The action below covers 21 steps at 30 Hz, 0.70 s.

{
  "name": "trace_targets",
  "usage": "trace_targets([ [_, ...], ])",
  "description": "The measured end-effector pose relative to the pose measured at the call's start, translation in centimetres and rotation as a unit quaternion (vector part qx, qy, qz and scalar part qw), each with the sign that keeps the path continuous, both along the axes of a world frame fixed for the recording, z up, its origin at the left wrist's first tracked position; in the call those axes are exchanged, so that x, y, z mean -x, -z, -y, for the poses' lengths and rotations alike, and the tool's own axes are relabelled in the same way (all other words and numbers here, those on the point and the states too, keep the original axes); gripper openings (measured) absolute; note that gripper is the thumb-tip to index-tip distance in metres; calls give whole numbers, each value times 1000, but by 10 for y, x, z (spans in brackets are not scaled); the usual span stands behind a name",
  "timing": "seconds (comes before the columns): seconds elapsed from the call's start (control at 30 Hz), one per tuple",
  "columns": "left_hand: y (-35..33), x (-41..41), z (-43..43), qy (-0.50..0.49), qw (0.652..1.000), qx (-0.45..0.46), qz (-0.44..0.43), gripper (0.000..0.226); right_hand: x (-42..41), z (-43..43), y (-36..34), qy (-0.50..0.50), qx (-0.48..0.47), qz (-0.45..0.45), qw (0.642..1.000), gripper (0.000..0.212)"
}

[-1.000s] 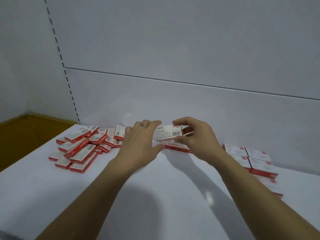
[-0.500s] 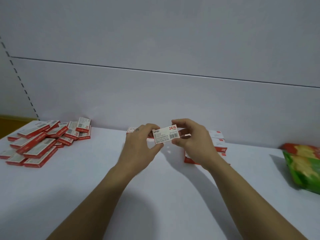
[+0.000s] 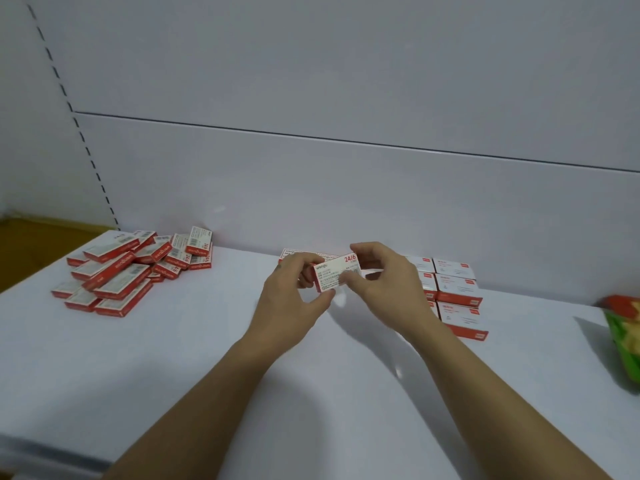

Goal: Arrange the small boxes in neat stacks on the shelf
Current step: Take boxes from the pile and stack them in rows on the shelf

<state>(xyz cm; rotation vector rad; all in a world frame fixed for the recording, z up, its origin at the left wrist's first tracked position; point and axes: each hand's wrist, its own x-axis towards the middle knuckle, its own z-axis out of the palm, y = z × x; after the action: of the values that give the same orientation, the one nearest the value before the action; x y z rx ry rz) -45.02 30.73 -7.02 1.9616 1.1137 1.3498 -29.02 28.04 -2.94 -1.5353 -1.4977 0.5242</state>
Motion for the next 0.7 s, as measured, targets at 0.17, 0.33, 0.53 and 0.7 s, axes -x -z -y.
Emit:
trace_targets([
  [0.17,3,-2,1,22,1000,-1,0,46,13,5,12,-14,38,-6,999,60],
  [0.33,4,-1,0,58,995,-33,-74,45,5,10,20,-48,84,-155,983,37],
  [0.53,0,-1,3,78,993,61,-63,43,-6,19,15,-162,121,-479,854,34],
  [0.7,-2,-3,5,72,991,115,3,47,-5,14,20,-55,107,-417,901,40],
])
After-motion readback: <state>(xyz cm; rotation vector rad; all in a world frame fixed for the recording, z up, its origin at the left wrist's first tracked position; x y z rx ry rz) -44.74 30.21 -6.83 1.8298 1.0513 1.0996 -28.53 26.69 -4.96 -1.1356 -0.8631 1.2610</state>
